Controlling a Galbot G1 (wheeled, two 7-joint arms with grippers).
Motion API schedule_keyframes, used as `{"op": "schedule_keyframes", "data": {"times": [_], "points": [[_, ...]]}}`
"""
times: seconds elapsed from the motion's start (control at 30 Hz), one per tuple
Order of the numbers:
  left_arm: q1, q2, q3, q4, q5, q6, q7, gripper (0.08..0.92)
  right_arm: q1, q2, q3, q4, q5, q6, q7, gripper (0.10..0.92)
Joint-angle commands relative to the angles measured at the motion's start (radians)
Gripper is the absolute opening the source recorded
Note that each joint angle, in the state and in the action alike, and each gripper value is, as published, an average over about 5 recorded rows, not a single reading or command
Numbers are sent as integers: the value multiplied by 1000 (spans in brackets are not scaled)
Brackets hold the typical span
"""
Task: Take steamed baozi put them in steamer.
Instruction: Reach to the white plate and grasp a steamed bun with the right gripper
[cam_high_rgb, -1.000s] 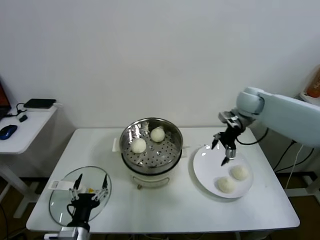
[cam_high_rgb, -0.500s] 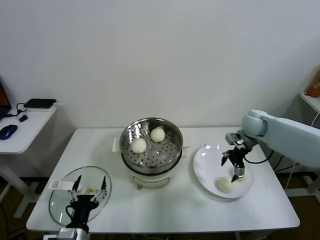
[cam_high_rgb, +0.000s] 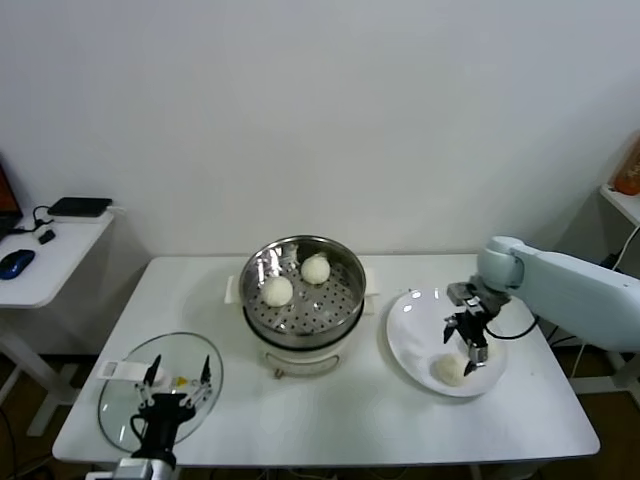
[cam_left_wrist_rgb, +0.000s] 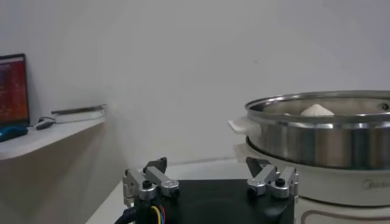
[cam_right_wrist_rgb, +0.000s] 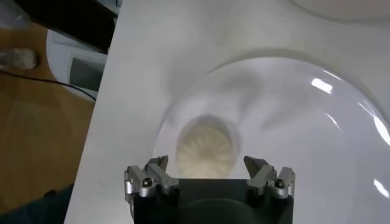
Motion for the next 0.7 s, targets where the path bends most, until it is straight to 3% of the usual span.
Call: {"op": "schedule_keyframes", "data": {"times": [0.03, 0.7], "points": [[4, 2, -3, -1, -29, 3, 1, 823, -28, 18, 13, -18, -25, 4, 5, 823], [13, 7, -4, 0, -30, 2, 9, 823, -54, 31, 23, -36, -61, 21, -4, 823]]}}
